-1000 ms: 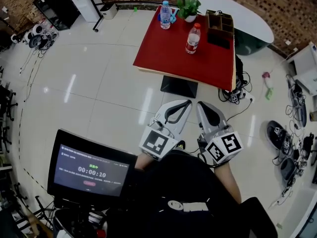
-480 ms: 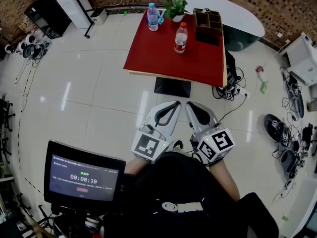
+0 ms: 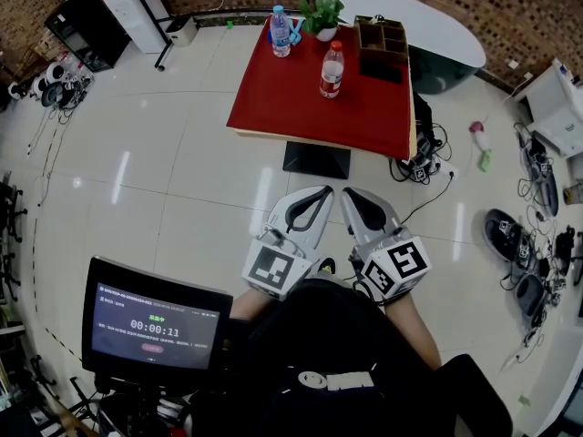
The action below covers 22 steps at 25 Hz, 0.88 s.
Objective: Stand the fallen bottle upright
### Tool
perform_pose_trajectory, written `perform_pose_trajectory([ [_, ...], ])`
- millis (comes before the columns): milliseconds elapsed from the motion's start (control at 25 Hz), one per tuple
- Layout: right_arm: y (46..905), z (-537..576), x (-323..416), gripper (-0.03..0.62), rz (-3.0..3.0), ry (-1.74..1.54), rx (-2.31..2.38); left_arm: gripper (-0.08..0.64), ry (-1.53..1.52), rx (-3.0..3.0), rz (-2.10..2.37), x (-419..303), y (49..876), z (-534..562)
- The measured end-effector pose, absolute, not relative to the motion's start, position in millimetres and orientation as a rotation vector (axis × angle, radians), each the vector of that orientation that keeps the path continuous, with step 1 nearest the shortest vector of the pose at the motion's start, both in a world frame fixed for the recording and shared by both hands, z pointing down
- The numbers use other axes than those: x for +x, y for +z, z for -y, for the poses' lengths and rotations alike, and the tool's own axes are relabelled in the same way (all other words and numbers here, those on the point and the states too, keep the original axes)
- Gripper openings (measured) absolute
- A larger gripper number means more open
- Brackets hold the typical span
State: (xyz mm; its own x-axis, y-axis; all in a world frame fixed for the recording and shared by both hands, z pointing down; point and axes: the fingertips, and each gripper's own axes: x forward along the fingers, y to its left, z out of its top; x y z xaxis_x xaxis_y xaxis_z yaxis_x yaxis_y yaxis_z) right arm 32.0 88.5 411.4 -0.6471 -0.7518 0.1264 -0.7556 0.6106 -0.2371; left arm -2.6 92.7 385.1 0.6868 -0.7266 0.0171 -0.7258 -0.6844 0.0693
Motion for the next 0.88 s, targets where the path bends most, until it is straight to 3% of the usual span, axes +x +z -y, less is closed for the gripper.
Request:
perform_pose_trajectory([
  [880, 408.3, -86.7, 32.0, 0.003, 2.812, 0.417, 1.321, 0.0, -0.022, 2.825, 1.214, -2.4, 384.7, -91.7],
])
